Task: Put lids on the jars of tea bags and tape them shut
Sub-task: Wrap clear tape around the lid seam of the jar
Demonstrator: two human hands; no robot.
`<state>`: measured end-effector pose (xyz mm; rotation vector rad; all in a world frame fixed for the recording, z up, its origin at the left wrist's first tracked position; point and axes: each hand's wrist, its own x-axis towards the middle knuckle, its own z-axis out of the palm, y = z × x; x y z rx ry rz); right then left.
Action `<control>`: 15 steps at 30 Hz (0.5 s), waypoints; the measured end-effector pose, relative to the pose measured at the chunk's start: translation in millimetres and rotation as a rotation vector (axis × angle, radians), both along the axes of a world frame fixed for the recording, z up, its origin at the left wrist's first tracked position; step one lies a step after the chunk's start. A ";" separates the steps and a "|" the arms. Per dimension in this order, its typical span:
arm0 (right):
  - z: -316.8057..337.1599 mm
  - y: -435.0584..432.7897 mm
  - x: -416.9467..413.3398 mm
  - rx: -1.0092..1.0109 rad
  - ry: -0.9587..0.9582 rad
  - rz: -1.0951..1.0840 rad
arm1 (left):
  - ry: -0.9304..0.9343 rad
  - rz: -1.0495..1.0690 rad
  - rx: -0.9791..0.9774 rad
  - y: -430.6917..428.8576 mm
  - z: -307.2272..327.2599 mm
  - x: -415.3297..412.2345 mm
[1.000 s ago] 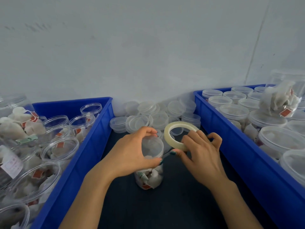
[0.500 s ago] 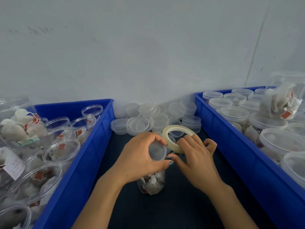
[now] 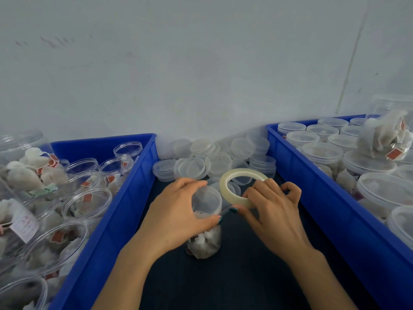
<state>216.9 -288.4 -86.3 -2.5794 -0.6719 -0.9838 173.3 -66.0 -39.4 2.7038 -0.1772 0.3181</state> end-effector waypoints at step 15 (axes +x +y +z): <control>-4.9 10.5 -1.1 0.009 0.042 -0.056 | 0.165 -0.132 -0.311 13.5 -5.2 13.2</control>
